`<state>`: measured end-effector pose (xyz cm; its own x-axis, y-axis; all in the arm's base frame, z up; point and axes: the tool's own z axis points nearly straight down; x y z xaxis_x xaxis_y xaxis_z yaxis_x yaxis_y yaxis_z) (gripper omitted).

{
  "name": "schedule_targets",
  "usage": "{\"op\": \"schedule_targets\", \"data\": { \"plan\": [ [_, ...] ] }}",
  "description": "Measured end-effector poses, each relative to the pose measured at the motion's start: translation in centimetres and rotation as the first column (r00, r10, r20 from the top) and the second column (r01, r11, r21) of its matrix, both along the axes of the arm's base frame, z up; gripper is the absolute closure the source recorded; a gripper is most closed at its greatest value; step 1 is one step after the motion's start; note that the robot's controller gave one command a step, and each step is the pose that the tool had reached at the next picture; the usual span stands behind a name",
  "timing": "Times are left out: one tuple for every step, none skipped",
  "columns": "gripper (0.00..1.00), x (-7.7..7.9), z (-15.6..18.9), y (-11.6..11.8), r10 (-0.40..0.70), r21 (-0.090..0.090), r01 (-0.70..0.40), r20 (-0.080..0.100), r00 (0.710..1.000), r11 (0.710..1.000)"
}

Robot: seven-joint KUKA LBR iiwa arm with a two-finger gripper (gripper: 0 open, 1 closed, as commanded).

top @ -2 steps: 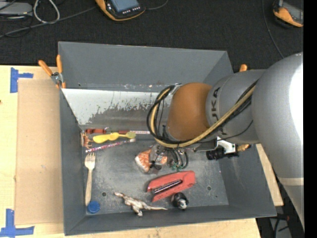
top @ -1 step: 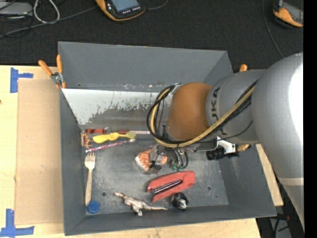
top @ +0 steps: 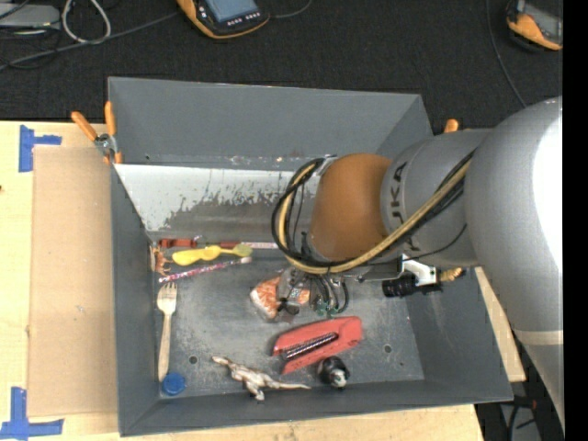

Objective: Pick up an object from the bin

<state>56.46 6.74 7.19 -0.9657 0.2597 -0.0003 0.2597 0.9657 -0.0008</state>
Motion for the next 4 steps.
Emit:
{"op": "schedule_targets", "data": {
  "plan": [
    [1.0, -0.9, 0.0, -0.6, -0.003, 0.003, 0.003, 0.006, 1.0, 1.0],
    [1.0, -1.0, 0.4, -0.3, -0.016, 0.002, 0.016, 0.005, 1.0, 1.0],
    [1.0, -1.3, 1.6, 0.2, -0.01, 0.003, 0.01, 0.005, 1.0, 1.0],
    [1.0, -1.9, 1.4, 0.7, -0.036, 0.003, 0.036, 0.0, 0.999, 0.999]
  ]
}}
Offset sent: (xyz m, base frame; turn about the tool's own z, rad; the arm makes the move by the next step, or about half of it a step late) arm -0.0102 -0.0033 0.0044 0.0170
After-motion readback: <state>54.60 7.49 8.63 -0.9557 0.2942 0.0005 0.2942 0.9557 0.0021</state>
